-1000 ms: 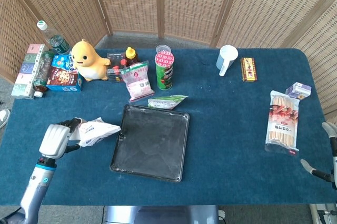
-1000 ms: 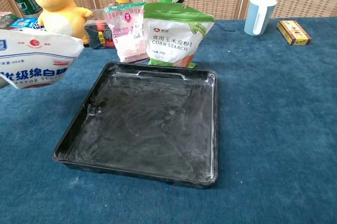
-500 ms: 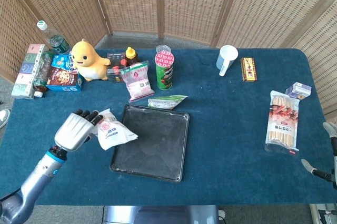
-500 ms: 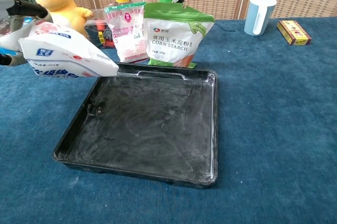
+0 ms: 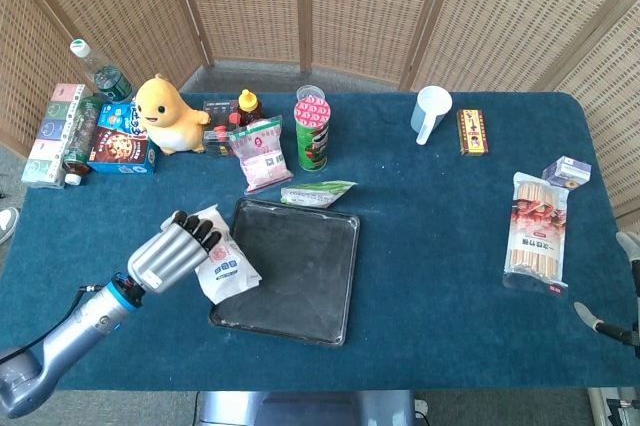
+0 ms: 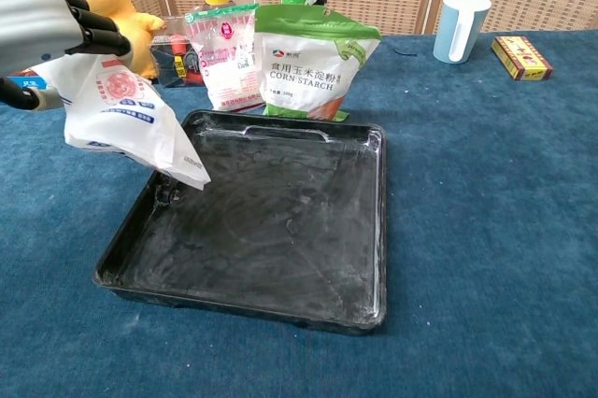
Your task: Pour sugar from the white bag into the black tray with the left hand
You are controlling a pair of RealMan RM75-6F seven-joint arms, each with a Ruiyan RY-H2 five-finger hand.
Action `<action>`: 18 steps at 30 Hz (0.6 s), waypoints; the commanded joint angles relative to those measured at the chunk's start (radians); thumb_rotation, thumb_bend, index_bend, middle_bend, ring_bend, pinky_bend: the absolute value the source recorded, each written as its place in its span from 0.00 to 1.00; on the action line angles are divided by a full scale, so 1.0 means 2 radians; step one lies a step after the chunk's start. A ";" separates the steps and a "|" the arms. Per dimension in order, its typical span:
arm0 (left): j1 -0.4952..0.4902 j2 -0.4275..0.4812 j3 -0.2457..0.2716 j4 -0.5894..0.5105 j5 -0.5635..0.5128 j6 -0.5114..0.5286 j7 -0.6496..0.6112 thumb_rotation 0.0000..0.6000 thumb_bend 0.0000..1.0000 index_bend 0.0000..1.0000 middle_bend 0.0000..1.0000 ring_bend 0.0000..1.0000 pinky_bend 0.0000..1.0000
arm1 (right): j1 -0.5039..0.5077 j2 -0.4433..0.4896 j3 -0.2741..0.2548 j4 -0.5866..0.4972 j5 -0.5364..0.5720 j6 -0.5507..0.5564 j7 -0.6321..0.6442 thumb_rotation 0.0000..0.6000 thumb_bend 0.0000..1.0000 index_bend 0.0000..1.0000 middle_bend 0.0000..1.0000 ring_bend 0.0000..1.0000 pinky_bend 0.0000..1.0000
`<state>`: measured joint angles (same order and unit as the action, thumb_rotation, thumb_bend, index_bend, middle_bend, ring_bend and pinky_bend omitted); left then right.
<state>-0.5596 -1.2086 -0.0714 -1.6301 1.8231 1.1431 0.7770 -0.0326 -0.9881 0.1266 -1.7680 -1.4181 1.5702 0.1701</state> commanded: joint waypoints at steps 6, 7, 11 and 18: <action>-0.018 0.005 -0.002 -0.008 0.016 -0.021 0.044 1.00 0.42 0.61 0.47 0.55 0.63 | 0.000 0.000 0.000 0.000 0.001 -0.001 -0.001 1.00 0.02 0.00 0.00 0.00 0.02; -0.020 0.007 -0.002 -0.009 0.017 -0.026 0.052 1.00 0.41 0.61 0.47 0.55 0.64 | 0.000 0.000 0.000 0.000 0.001 -0.001 -0.001 1.00 0.02 0.00 0.00 0.00 0.02; -0.030 0.015 -0.009 -0.015 0.020 -0.041 0.083 1.00 0.41 0.61 0.47 0.54 0.64 | 0.000 0.000 0.000 0.000 0.000 0.000 -0.001 1.00 0.02 0.00 0.00 0.00 0.02; -0.035 0.024 -0.015 -0.035 0.006 -0.058 0.110 1.00 0.42 0.61 0.47 0.55 0.64 | -0.001 0.002 0.001 0.001 0.001 0.002 0.004 1.00 0.02 0.00 0.00 0.00 0.02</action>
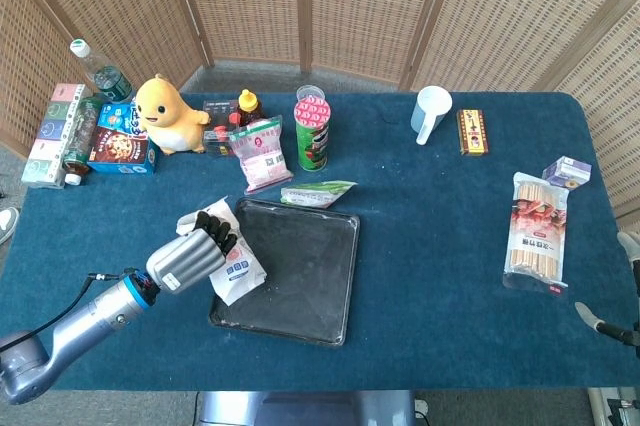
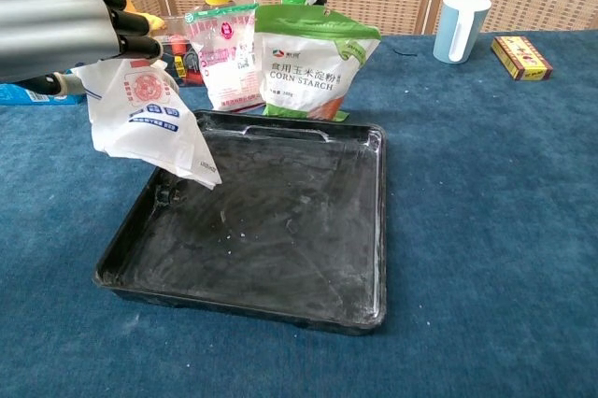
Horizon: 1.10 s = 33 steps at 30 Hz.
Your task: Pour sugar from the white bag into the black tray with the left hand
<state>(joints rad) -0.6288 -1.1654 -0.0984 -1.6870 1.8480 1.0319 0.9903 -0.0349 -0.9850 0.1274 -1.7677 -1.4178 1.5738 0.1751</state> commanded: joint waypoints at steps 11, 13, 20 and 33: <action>-0.005 0.005 0.006 -0.004 -0.001 -0.019 0.037 1.00 0.43 0.61 0.48 0.55 0.64 | 0.000 0.000 0.000 0.000 -0.001 0.001 -0.001 1.00 0.02 0.00 0.00 0.00 0.02; -0.001 0.002 0.006 -0.003 -0.006 -0.013 0.032 1.00 0.43 0.61 0.48 0.55 0.64 | -0.001 0.000 0.000 0.000 0.001 0.001 0.000 1.00 0.02 0.00 0.00 0.00 0.02; 0.035 -0.006 0.008 0.018 -0.040 0.046 -0.042 1.00 0.43 0.61 0.48 0.55 0.64 | 0.000 0.000 -0.001 0.000 0.001 -0.002 -0.002 1.00 0.02 0.00 0.00 0.00 0.02; 0.113 -0.105 0.022 0.113 -0.133 0.143 -0.355 1.00 0.42 0.61 0.48 0.55 0.64 | 0.003 -0.005 -0.002 -0.001 0.002 -0.007 -0.015 1.00 0.02 0.00 0.00 0.00 0.02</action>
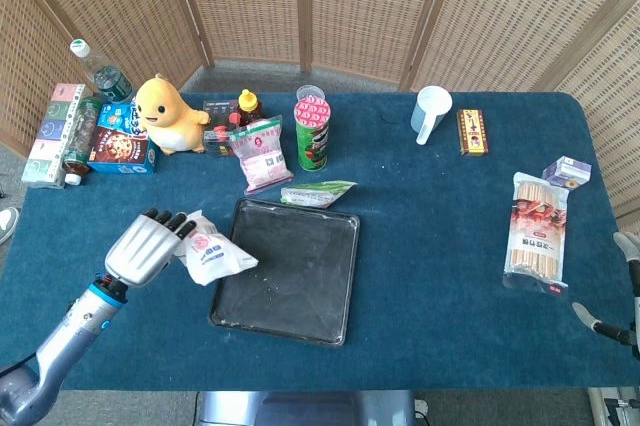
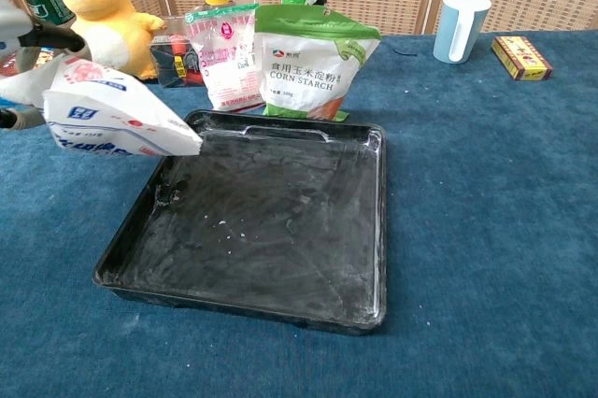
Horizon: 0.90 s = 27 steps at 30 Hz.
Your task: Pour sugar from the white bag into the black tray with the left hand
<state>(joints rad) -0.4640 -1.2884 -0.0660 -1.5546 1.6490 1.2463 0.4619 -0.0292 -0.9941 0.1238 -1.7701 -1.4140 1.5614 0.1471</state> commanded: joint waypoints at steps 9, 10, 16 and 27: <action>0.056 -0.122 0.003 0.129 -0.071 0.051 -0.245 1.00 0.42 0.61 0.48 0.55 0.63 | 0.003 -0.005 -0.001 0.002 0.003 -0.006 -0.008 1.00 0.02 0.00 0.00 0.00 0.02; 0.057 -0.130 0.002 0.136 -0.073 0.051 -0.256 1.00 0.41 0.61 0.48 0.55 0.62 | 0.003 -0.005 -0.001 0.002 0.002 -0.006 -0.009 1.00 0.02 0.00 0.00 0.00 0.02; 0.063 -0.162 0.004 0.164 -0.085 0.043 -0.299 1.00 0.40 0.61 0.48 0.53 0.57 | 0.004 -0.005 0.000 0.002 0.005 -0.007 -0.009 1.00 0.02 0.00 0.00 0.00 0.02; 0.067 -0.094 0.041 0.107 -0.049 0.028 -0.402 0.98 0.17 0.00 0.00 0.08 0.17 | 0.003 -0.004 -0.001 0.002 0.002 -0.005 -0.007 1.00 0.02 0.00 0.00 0.00 0.02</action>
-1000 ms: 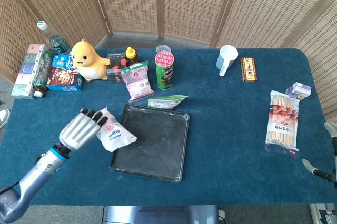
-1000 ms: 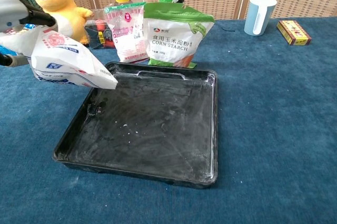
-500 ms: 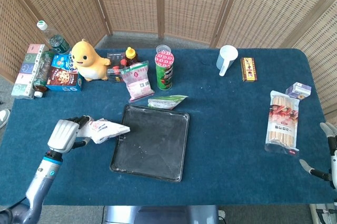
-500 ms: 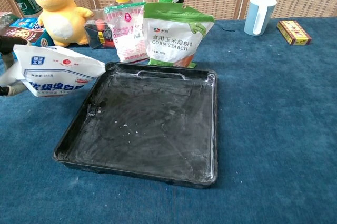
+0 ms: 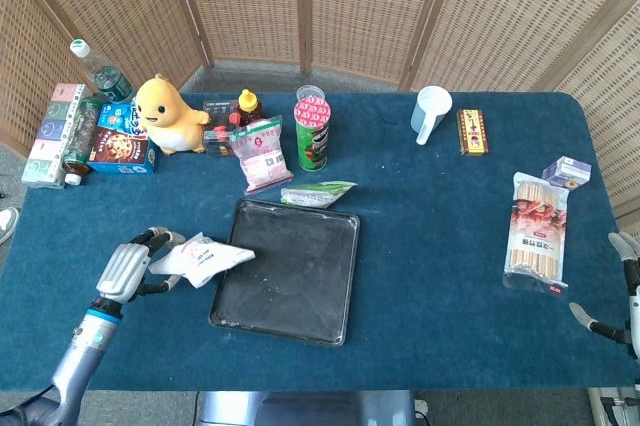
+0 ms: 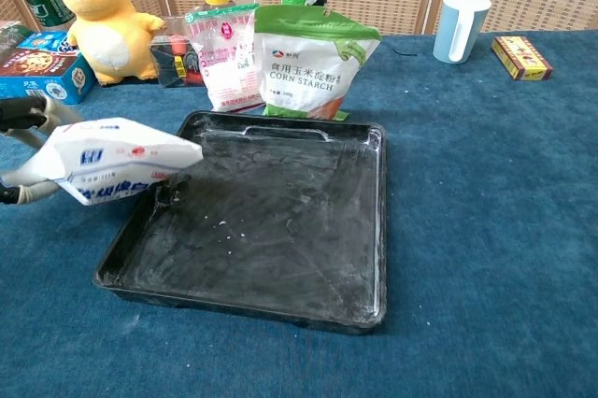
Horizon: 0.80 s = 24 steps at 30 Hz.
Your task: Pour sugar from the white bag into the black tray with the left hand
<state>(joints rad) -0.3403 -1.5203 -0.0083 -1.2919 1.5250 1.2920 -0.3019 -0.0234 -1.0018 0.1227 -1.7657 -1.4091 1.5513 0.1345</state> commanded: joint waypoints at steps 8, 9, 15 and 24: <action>0.021 0.053 0.027 -0.047 0.043 0.042 -0.017 0.93 0.11 0.00 0.00 0.04 0.15 | 0.000 0.000 -0.001 -0.002 -0.004 0.002 -0.003 1.00 0.02 0.00 0.00 0.00 0.02; 0.022 0.055 0.028 -0.048 0.045 0.045 -0.016 0.94 0.11 0.00 0.00 0.04 0.15 | 0.000 0.000 -0.001 -0.002 -0.004 0.002 -0.003 1.00 0.02 0.00 0.00 0.00 0.02; 0.040 0.089 0.022 -0.054 0.048 0.082 0.046 0.97 0.11 0.00 0.00 0.02 0.14 | 0.000 0.000 -0.001 -0.002 -0.003 0.003 -0.002 1.00 0.02 0.00 0.00 0.00 0.02; 0.064 0.170 0.016 -0.145 -0.009 0.073 0.168 1.00 0.10 0.00 0.00 0.00 0.12 | -0.001 -0.005 0.001 -0.001 -0.003 0.009 -0.017 1.00 0.02 0.00 0.00 0.00 0.02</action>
<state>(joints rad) -0.2314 -1.2246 0.0303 -1.5292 1.5425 1.4378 -0.0141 -0.0248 -1.0079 0.1231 -1.7687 -1.4147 1.5651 0.1074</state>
